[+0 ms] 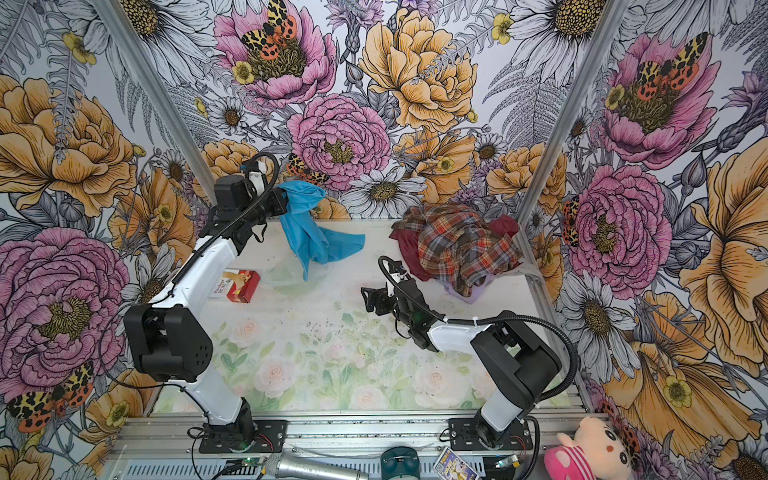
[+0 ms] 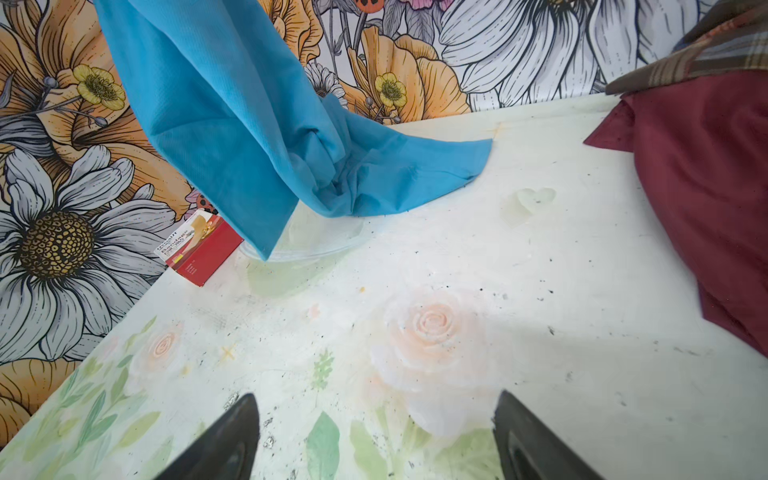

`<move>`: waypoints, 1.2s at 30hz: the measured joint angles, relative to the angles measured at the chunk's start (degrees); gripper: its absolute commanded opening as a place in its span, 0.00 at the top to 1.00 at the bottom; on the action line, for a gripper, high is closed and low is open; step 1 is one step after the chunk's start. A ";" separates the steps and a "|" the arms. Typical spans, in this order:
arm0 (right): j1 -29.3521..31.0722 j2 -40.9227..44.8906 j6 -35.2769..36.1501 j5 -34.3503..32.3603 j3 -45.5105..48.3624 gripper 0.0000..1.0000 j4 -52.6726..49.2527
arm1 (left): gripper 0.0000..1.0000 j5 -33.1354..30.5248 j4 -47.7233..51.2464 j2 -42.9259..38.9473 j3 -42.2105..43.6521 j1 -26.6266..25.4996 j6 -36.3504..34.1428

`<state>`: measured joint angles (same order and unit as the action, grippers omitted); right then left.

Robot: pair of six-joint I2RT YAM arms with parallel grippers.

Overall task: Pick out a specific cloth from the pile
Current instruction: 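Pull the shirt toward the clear lid with the left gripper while the right releases, then lower the turquoise shirt onto the clear lid and open the left gripper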

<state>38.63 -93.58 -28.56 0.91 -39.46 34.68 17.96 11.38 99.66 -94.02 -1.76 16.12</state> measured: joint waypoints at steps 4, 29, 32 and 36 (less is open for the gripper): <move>1.55 -1.64 2.05 -1.29 0.55 0.10 5.31 | 1.00 -0.68 0.33 3.87 -5.57 2.95 0.02; 2.91 -3.80 6.80 -7.67 1.03 0.10 12.00 | 1.00 -1.95 3.41 14.05 -11.61 7.45 -1.70; 2.64 -3.80 6.78 -7.78 1.05 0.10 12.09 | 1.00 -2.34 3.48 17.46 -13.05 5.92 -1.70; 2.16 -3.85 6.73 -7.78 1.07 0.10 12.39 | 1.00 -3.61 4.33 22.82 -15.72 3.91 -1.66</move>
<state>40.80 -97.43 -21.82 -6.87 -38.39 47.07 14.35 15.70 122.48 -109.73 2.15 14.46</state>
